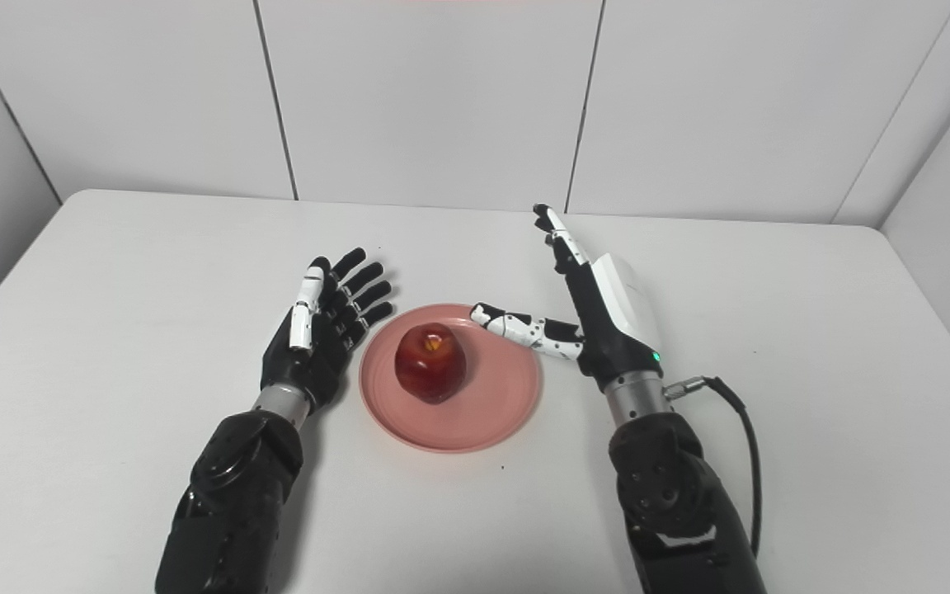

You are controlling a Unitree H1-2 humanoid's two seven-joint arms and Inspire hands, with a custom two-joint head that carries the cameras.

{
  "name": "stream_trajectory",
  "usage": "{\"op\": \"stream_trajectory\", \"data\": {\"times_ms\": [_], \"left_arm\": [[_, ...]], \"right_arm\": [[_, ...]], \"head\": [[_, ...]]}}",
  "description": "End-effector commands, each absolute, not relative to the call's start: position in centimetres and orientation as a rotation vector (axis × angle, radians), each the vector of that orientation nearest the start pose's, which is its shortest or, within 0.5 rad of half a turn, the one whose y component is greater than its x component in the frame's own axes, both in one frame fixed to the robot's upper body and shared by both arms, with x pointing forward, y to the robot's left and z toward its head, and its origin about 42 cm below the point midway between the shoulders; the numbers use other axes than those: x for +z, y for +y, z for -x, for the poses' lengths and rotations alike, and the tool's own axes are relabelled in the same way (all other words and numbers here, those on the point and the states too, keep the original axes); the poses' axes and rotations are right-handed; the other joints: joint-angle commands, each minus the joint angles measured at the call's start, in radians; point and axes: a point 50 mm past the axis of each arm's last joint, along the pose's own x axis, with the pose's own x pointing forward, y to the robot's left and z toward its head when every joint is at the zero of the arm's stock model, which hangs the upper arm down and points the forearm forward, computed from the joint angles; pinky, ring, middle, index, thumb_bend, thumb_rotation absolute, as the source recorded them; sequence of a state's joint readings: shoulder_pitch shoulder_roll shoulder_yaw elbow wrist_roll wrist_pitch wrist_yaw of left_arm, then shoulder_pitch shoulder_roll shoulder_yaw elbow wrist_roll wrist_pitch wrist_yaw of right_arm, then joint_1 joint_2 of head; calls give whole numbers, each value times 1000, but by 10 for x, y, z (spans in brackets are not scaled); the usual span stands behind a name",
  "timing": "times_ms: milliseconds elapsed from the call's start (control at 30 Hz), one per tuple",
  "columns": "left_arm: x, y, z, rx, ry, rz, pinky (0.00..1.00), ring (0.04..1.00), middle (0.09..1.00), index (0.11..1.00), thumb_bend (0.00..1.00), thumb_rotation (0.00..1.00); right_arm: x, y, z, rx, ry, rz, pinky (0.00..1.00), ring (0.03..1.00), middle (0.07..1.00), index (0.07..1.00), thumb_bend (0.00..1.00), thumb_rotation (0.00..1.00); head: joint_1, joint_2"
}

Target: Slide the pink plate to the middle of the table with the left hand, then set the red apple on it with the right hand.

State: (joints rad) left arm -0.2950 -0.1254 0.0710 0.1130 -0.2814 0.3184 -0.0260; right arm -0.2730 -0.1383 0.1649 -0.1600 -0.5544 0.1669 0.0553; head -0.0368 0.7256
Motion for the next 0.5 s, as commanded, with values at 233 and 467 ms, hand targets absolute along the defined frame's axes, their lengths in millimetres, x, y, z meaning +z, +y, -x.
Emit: {"op": "stream_trajectory", "data": {"times_ms": [233, 467], "left_arm": [[139, 149, -373, -147, 170, 392, 835, 844, 857, 851, 361, 1000], [139, 152, -373, -152, 162, 393, 840, 850, 863, 855, 359, 1000]], "right_arm": [[219, -207, -347, -5, -334, 650, 791, 865, 887, 929, 1000, 760], [207, -218, -340, -59, -294, 609, 749, 834, 865, 913, 1000, 814]], "head": [[-1, -3], [3, -5]]}}
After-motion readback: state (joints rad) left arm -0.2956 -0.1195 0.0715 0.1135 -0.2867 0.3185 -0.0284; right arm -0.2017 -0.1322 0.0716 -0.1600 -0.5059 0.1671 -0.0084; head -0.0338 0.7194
